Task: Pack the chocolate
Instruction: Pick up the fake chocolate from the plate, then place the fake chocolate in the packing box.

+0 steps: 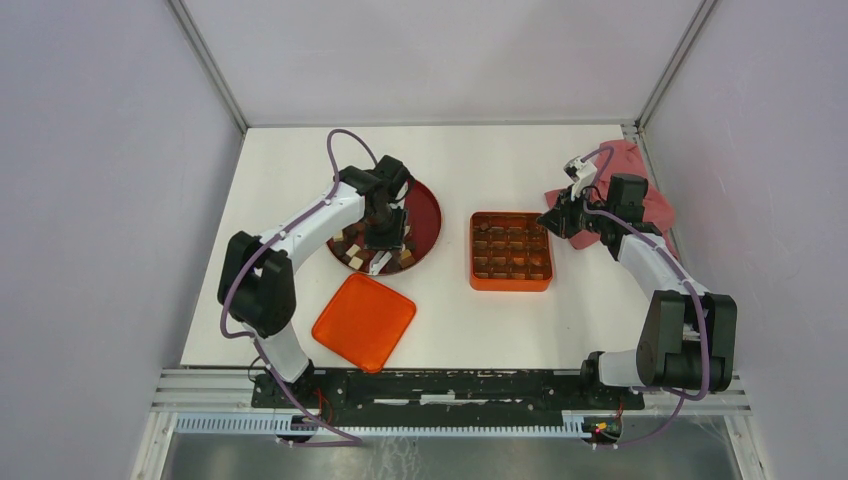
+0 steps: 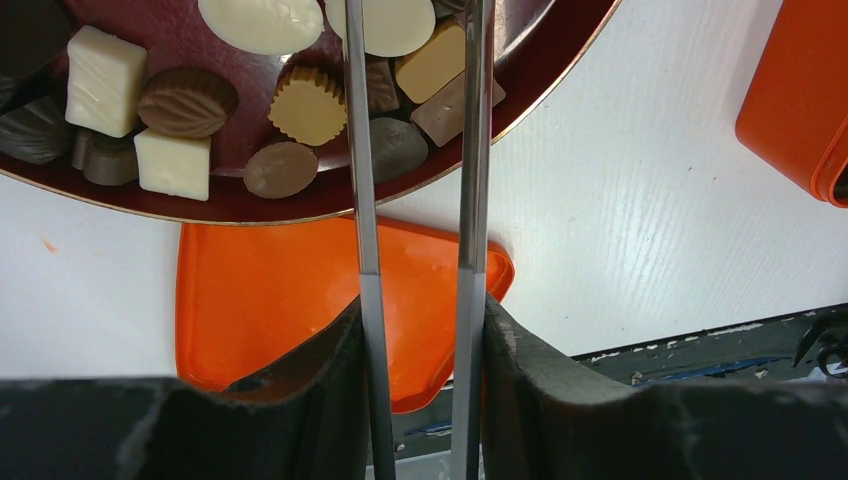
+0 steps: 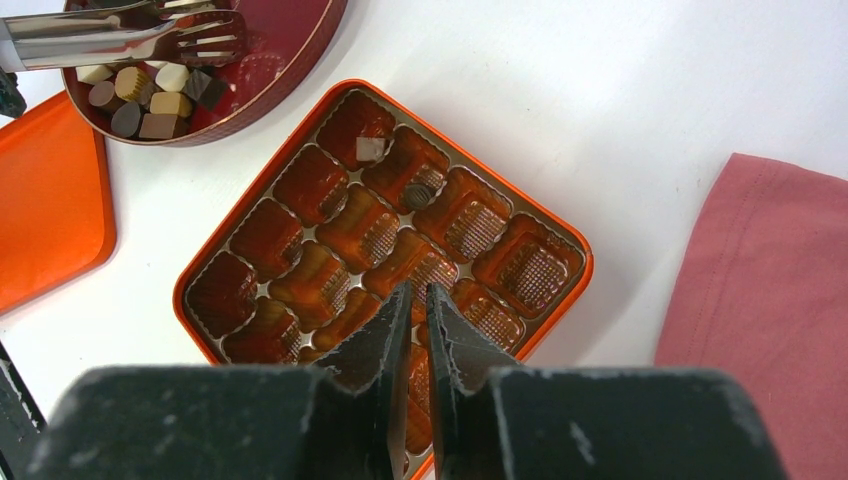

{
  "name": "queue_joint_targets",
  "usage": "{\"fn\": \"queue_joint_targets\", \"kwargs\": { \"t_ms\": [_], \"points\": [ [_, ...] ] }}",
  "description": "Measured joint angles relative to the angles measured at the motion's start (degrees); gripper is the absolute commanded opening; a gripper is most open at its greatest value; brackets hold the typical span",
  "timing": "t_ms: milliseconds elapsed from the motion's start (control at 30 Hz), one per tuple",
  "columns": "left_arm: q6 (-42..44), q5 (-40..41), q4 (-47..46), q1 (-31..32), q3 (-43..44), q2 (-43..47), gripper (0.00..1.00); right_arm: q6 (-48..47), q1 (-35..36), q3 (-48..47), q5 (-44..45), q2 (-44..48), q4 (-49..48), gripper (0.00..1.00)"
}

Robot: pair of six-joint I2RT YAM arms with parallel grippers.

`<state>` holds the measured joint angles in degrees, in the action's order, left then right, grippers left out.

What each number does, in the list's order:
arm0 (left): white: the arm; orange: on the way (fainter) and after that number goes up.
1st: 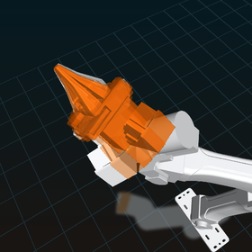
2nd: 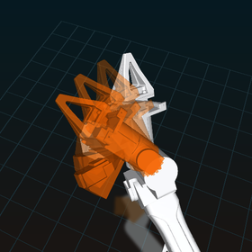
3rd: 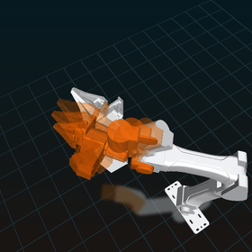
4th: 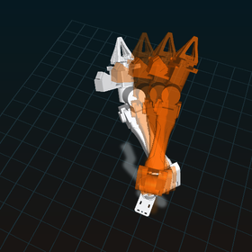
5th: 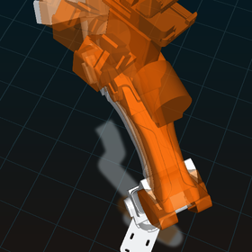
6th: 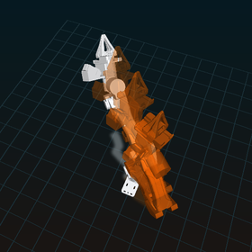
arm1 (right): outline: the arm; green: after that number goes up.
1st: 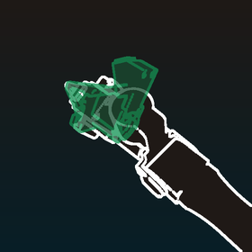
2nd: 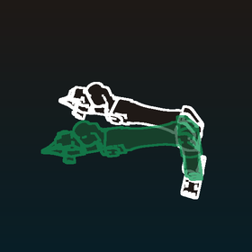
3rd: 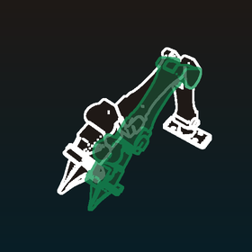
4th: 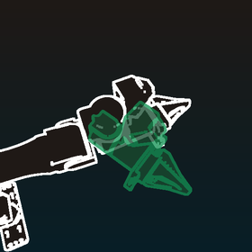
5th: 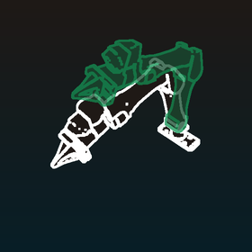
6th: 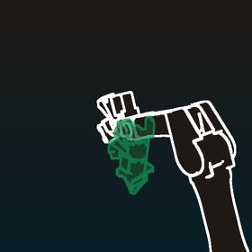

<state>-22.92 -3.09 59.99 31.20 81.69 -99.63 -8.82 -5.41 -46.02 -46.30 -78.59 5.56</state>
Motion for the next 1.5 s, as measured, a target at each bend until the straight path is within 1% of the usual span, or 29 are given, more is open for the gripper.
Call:
{"fn": "queue_joint_targets", "kwargs": {
  "t_ms": [100, 433, 1000, 1233, 1333, 1500],
  "points": [
    [0.00, 0.00, 0.02, 0.00, 0.00, 0.00, 0.02, -0.02, 0.00, -0.02, 0.00, -0.02, 0.00, 0.15],
    [0.00, 0.04, -0.04, -0.02, 0.24, 0.04, 0.02, -0.02, 0.00, 0.00, 0.00, -0.02, -0.20, 0.15],
    [-0.07, -2.21, -1.60, -2.93, 0.24, 3.26, 0.02, 0.00, 0.00, 0.00, 0.00, 0.00, -0.37, 0.15],
    [-0.13, -5.31, -2.93, -3.13, 0.20, 5.18, 0.02, -0.02, 0.00, 0.00, 0.00, 0.00, -0.37, 0.15],
    [-0.24, -8.02, -4.83, -3.13, -0.42, 7.13, 0.02, -0.02, 0.00, 0.00, 0.00, 0.00, -0.37, 0.15],
    [-2.80, -14.05, -9.51, -3.04, -1.84, 11.85, 0.02, -0.02, 0.00, 0.00, 0.04, 0.00, -0.37, 0.15]
  ]
}}
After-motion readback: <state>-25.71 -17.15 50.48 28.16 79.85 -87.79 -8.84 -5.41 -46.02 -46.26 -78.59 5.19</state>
